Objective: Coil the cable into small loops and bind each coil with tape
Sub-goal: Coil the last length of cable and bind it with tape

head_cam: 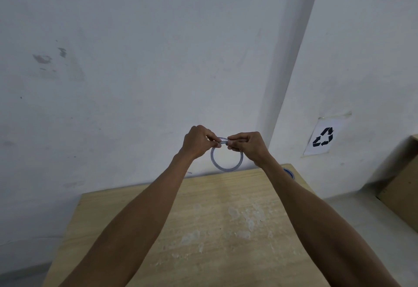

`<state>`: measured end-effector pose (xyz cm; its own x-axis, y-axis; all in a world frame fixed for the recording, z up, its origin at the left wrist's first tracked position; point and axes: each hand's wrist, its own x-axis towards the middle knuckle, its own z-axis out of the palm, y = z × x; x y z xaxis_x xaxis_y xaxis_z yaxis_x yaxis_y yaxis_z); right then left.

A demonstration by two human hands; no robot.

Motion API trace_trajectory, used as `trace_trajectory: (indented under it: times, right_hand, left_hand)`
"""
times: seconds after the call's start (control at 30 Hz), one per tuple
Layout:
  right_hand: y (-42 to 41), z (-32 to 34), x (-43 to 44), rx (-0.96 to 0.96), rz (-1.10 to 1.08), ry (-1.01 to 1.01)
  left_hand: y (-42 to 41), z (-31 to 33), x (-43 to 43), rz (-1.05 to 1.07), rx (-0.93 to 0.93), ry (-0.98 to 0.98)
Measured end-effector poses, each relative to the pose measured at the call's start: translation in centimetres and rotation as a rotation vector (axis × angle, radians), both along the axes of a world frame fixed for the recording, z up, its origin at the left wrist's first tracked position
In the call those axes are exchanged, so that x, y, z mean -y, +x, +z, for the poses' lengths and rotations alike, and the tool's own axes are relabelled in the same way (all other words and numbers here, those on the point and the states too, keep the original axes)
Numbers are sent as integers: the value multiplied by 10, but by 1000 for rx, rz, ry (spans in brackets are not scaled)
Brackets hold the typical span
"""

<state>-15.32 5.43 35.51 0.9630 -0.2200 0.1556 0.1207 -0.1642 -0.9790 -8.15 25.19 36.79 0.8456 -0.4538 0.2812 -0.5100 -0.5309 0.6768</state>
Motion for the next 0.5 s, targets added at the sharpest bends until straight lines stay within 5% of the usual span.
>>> trace_trajectory:
  times: [0.13, 0.27, 0.5]
  right_hand:
    - [0, 4, 3, 20, 18, -17]
    - [1, 8, 4, 25, 44, -31]
    - [3, 4, 1, 95, 7, -54]
  left_hand:
    - [6, -1, 0, -12, 157, -28]
    - [7, 8, -5, -226, -300, -114]
    - [2, 5, -17, -319, -555, -311]
